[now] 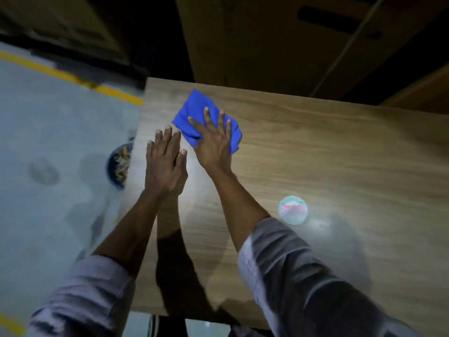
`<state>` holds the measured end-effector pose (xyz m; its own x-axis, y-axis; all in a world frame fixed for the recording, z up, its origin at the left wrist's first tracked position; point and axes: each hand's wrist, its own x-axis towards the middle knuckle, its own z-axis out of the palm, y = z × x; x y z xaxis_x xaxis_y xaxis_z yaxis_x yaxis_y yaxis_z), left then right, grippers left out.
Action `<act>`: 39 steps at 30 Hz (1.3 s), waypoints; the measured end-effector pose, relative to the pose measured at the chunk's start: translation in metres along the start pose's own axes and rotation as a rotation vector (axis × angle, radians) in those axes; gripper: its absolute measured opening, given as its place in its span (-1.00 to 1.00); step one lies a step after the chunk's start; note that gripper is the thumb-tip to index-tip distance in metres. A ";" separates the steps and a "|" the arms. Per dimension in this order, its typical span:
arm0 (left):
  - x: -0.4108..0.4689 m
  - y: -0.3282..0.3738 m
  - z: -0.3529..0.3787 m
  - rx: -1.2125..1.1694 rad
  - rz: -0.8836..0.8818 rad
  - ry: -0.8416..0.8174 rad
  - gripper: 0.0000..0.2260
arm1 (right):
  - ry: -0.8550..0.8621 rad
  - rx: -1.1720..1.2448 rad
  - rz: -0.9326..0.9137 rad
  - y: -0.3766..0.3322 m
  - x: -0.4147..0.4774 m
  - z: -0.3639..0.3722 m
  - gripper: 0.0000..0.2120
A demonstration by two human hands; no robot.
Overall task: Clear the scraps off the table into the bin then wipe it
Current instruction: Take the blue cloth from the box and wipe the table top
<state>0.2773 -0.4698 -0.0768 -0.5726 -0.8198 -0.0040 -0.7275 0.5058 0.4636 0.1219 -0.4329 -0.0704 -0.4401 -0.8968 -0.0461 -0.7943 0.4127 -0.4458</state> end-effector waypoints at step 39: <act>-0.097 0.071 -0.001 -0.327 0.487 -0.388 -0.43 | 0.802 0.655 1.000 -0.022 -0.222 -0.041 -0.52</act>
<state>0.2813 -0.3539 -0.0427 -0.9421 -0.3349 -0.0164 -0.2382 0.6341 0.7356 0.2199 -0.2360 -0.0133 -0.9751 0.1407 -0.1714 0.2177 0.4601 -0.8608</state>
